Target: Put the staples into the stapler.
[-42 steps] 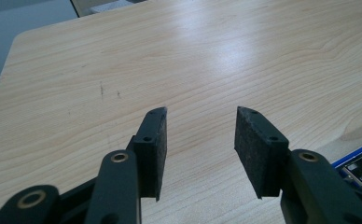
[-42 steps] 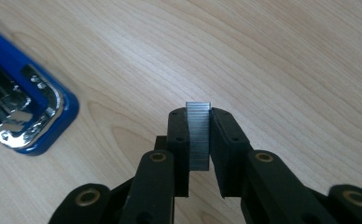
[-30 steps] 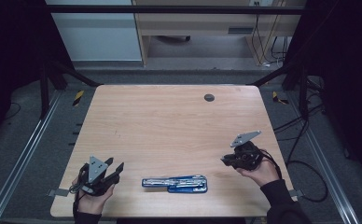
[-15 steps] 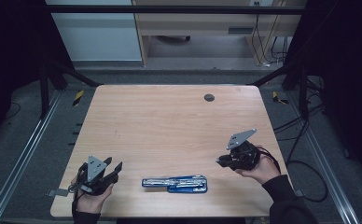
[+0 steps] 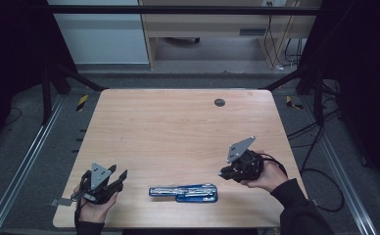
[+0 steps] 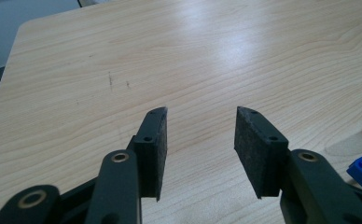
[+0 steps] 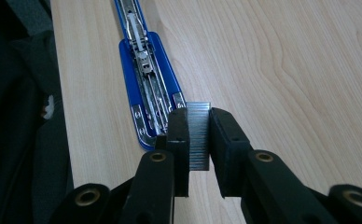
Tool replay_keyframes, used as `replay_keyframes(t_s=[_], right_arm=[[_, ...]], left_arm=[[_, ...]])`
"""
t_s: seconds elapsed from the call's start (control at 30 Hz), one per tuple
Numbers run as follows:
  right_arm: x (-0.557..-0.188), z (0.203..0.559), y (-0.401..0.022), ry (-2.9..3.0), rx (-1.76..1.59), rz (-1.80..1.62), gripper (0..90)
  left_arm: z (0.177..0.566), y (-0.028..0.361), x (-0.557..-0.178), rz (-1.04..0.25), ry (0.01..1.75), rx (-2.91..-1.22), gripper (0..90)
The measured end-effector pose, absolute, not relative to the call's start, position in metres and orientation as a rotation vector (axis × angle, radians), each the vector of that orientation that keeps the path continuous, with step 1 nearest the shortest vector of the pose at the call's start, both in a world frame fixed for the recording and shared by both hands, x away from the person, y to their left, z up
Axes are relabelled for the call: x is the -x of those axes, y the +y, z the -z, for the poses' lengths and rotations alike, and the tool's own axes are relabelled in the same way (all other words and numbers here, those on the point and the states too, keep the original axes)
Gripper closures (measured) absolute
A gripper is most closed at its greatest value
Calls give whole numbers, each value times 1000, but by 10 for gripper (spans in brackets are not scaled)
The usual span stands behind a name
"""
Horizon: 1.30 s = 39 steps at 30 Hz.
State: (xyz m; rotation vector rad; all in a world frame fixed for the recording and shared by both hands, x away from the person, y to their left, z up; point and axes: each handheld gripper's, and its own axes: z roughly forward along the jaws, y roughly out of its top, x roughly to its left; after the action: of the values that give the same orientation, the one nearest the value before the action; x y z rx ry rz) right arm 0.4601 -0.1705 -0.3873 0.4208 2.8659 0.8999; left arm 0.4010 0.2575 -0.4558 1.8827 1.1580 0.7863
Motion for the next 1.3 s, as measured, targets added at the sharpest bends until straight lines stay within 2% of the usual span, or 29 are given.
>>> replay_keyframes(t_s=[0.63, 1.3], right_arm=[[-457, 397, -132, 2972, -181, -797, 781], [-470, 422, -116, 3070, -97, -741, 781]], left_arm=[[457, 257, -402, -786, 1161, -1899, 544], [459, 256, -403, -781, 1159, -1908, 544]])
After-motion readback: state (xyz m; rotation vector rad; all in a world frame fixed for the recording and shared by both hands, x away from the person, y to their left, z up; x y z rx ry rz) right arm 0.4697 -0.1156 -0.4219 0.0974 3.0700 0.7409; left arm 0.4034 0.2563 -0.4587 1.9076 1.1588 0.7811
